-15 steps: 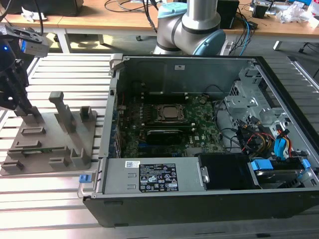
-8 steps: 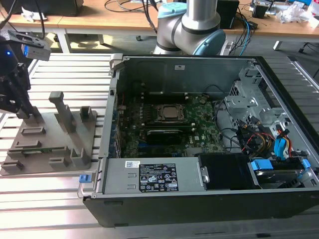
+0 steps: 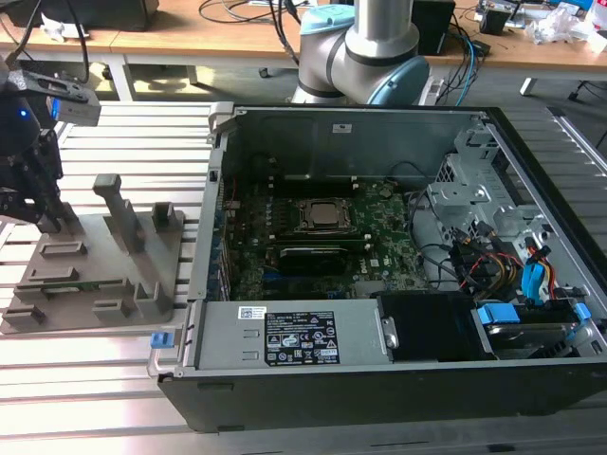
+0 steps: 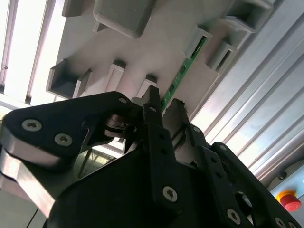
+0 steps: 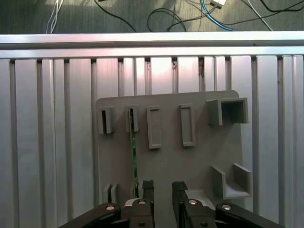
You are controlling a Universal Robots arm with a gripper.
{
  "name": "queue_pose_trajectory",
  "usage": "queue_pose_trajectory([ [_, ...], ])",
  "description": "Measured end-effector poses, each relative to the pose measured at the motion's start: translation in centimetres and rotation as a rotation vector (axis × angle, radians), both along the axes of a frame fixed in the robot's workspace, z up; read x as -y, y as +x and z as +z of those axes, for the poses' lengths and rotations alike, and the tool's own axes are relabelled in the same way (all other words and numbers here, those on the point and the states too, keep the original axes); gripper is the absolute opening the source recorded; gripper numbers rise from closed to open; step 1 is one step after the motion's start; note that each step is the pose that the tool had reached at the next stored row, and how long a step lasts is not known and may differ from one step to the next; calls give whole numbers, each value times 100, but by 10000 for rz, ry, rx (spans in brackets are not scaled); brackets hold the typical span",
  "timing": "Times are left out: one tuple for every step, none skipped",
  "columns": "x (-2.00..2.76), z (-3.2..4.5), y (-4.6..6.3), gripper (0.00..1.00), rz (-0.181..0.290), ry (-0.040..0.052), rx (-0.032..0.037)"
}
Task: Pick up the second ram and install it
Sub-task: 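Pick up the second ram and move it above second insertion slot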
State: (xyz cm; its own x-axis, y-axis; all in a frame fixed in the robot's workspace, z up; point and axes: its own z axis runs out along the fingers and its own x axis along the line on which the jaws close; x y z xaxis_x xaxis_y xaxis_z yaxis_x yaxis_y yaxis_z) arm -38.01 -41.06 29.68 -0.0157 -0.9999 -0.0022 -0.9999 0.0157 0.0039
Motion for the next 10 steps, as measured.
queue_pose_trajectory([
  [0, -10, 0, 30, 0, 0, 0],
  [0, -24, 0, 30, 0, 0, 0],
  [0, -40, 0, 30, 1, -1, -1],
  [0, -51, 0, 30, 0, 0, 0],
  [0, -56, 0, 30, 0, 0, 0],
  [0, -62, 0, 30, 0, -1, -1],
  [0, -74, 0, 30, 0, 0, 0],
  [0, -84, 0, 30, 0, 0, 0],
  [0, -99, 0, 30, 0, 0, 0],
  [5, -119, -2, 30, -1, -1, -2],
])
